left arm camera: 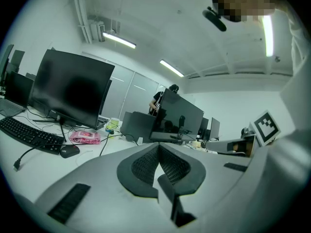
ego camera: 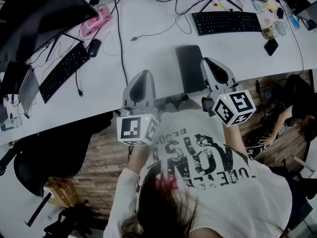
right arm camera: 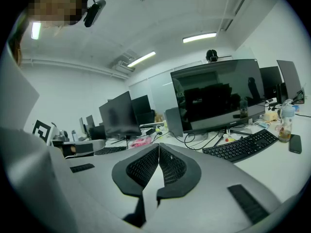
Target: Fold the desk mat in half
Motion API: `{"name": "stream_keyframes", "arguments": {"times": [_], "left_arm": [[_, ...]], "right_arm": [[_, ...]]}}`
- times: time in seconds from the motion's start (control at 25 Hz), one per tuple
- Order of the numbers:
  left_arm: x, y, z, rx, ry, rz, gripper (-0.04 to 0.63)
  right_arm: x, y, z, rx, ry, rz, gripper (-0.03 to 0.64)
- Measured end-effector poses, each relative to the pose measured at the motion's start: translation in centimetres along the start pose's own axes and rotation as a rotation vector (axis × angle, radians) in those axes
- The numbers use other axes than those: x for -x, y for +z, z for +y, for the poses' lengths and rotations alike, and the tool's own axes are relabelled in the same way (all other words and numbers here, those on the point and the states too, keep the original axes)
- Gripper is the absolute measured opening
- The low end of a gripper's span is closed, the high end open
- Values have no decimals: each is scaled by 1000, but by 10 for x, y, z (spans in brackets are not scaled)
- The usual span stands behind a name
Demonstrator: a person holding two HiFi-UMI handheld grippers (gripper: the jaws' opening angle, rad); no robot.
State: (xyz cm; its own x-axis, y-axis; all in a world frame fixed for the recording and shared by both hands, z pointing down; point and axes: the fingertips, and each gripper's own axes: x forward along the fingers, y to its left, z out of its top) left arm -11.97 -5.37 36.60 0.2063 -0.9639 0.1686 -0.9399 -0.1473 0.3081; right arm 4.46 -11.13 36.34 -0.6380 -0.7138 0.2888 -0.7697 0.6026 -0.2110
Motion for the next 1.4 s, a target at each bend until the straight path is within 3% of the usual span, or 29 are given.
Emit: {"name": "stream_keyframes", "arguments": {"times": [1.4], "left_arm": [[9, -1, 6, 7, 19, -11, 2]], "right_arm": [[2, -2, 5, 6, 2, -4, 2]]}}
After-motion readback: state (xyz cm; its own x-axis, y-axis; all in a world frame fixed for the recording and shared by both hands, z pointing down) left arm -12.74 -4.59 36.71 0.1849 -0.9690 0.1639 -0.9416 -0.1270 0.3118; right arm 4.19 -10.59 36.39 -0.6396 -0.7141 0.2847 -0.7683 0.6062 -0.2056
